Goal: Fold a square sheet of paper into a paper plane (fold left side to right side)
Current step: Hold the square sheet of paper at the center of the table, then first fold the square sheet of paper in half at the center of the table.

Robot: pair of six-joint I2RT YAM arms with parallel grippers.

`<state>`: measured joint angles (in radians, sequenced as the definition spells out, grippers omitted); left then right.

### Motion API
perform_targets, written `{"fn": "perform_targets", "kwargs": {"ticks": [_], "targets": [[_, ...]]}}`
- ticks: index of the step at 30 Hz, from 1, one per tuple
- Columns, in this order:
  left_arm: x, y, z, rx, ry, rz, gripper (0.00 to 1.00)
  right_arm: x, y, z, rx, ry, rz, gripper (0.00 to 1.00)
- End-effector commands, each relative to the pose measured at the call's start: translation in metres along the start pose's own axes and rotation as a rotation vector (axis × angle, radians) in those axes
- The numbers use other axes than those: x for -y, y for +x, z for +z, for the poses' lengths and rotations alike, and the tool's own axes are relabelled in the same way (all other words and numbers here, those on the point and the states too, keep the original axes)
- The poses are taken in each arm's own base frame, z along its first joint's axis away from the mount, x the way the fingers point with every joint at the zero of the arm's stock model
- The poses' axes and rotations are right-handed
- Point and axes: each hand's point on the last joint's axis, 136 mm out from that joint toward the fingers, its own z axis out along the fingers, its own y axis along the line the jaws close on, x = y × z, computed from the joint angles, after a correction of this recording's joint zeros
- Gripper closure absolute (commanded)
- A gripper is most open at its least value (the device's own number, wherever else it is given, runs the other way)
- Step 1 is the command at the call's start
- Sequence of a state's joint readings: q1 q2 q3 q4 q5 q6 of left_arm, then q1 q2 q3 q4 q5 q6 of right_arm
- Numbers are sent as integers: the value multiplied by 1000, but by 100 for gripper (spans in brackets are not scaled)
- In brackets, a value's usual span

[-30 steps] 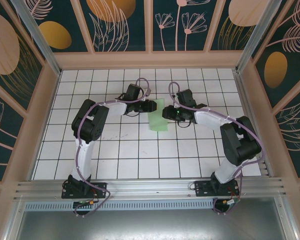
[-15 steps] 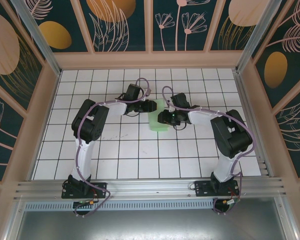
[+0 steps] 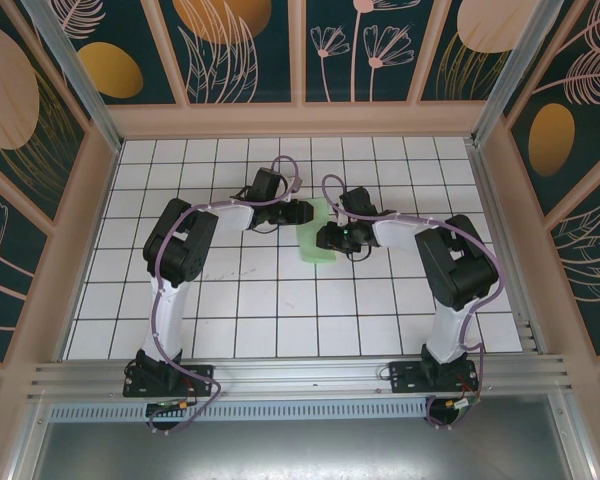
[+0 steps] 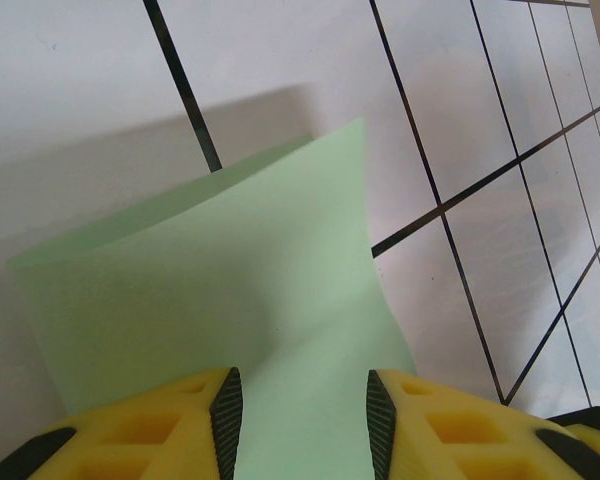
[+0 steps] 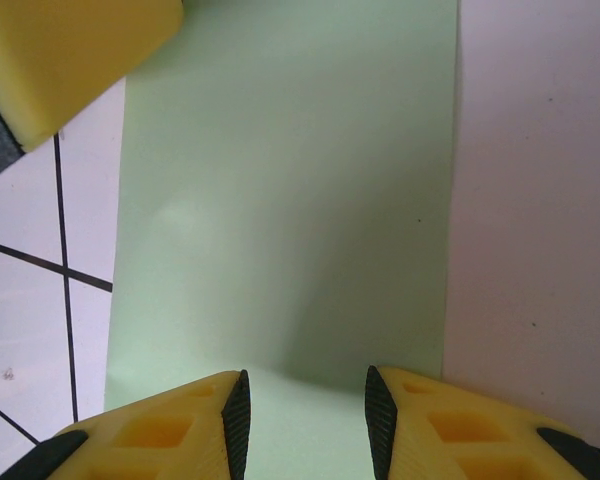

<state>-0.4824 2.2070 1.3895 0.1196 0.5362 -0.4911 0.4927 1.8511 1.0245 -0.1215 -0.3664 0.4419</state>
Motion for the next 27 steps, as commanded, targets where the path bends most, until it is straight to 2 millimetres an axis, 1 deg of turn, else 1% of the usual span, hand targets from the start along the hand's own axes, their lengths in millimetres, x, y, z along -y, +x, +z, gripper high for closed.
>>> {"fn": "perform_targets", "kwargs": {"ticks": [1, 6, 10, 12, 15, 18, 20, 23, 27], "targets": [[-22, 15, 6, -30, -49, -23, 59, 3, -1, 3, -9, 24, -19, 61], [-22, 14, 5, -28, -48, -22, 59, 9, 2, 7, -25, 47, -15, 61], [-14, 9, 2, -17, -29, -12, 58, 17, 8, 9, -46, 72, -11, 61], [-5, 0, -3, -3, -7, 1, 57, 20, 13, 10, -59, 83, -8, 61], [13, -20, -16, 32, 26, 24, 56, 25, 20, 13, -83, 102, -4, 62], [30, -37, -33, 76, 47, 48, 56, 32, 28, 16, -106, 121, 5, 66], [38, -42, -42, 98, 57, 57, 55, 35, 31, 19, -118, 130, 9, 71], [48, -39, -52, 118, 94, 50, 56, 37, 33, 22, -129, 141, 10, 79], [54, -21, -55, 109, 173, 3, 57, 40, 35, 24, -137, 154, 12, 82]]}}
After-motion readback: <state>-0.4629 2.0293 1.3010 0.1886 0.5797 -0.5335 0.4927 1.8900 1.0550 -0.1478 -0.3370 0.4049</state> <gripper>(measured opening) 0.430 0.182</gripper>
